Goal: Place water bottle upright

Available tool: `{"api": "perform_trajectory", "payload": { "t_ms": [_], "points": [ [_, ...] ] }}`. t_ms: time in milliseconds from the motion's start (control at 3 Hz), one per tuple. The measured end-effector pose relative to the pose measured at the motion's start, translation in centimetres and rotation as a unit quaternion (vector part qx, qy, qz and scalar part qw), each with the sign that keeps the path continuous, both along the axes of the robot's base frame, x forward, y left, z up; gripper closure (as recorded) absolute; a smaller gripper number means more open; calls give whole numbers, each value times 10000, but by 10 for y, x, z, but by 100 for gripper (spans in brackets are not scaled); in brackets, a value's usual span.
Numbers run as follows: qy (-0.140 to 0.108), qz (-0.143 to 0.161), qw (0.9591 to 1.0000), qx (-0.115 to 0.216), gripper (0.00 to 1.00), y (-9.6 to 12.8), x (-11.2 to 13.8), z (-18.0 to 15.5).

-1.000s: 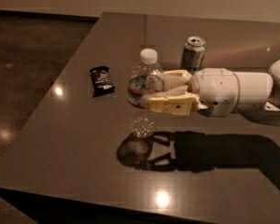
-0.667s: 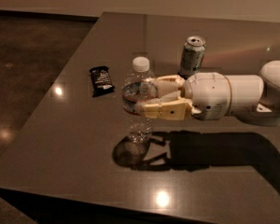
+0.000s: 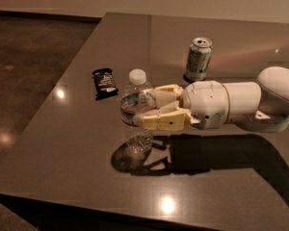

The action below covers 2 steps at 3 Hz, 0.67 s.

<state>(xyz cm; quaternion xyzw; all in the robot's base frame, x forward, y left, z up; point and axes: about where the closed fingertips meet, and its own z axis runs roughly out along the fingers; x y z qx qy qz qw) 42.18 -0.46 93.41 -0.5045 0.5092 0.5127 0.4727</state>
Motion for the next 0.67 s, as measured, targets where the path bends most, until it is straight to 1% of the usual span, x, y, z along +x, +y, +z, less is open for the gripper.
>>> {"api": "perform_trajectory", "payload": {
  "t_ms": [667],
  "points": [
    [-106, -20, 9998, 176, 38, 3, -1, -3]
  ]
}}
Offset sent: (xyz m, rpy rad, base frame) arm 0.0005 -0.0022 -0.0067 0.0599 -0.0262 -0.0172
